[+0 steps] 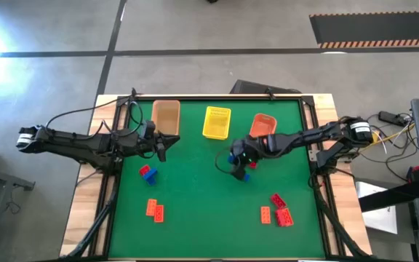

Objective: Sort & place blocks by color
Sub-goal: Put the blue game piece into the yellow bin, then put the orange game piece into the light orange bin

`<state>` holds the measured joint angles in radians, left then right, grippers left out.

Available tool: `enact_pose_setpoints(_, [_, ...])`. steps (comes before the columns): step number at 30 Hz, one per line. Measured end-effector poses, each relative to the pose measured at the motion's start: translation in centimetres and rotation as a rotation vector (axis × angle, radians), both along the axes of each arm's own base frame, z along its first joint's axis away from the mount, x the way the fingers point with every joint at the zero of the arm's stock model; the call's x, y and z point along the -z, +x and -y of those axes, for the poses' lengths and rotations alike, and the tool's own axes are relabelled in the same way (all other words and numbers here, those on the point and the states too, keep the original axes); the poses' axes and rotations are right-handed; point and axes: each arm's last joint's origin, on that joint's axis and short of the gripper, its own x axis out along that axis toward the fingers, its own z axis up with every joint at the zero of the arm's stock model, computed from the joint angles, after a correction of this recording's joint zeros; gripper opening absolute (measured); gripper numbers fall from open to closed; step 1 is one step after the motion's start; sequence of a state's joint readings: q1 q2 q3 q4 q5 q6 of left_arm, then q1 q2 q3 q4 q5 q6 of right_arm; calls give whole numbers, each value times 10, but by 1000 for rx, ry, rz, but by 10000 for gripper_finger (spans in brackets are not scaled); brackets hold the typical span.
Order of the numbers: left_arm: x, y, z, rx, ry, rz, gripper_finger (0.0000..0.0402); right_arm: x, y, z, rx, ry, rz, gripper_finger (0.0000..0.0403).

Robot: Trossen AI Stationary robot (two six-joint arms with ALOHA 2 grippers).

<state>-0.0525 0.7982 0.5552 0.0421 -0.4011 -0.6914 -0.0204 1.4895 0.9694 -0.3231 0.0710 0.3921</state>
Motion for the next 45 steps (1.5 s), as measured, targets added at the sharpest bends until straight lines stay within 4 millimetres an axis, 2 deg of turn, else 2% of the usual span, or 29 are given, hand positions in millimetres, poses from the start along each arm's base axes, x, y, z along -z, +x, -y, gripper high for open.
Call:
enact_pose_setpoints(5, [0, 0, 0, 0, 0, 0, 6, -33, 16, 41, 106, -101, 118, 82])
enact_pose_setpoints(9, [0, 0, 0, 0, 0, 1, 6, -43, 25, 88, 240, -174, 201, 82])
enact_pose_setpoints(14, [0, 0, 0, -1, 0, 1, 6, -26, 39, 146, 424, -148, 239, 86])
enact_pose_setpoints(18, [0, 0, 0, -1, 0, 1, 6, -6, 53, 171, 451, -58, 218, 88])
enact_pose_setpoints(24, [0, 0, 0, -2, -8, 3, 6, 10, 72, 182, 430, -13, 156, 90])
enact_pose_setpoints(33, [2, -1, 0, -12, -54, -6, 6, 0, 77, 184, 418, -24, 163, 138])
enact_pose_setpoints(40, [25, -9, 1, -32, -266, -194, 6, -15, 69, 177, 411, -13, 139, 158])
enact_pose_setpoints(45, [44, -20, 4, -25, -441, -393, 6, -36, 61, 168, 392, -6, 146, 153])
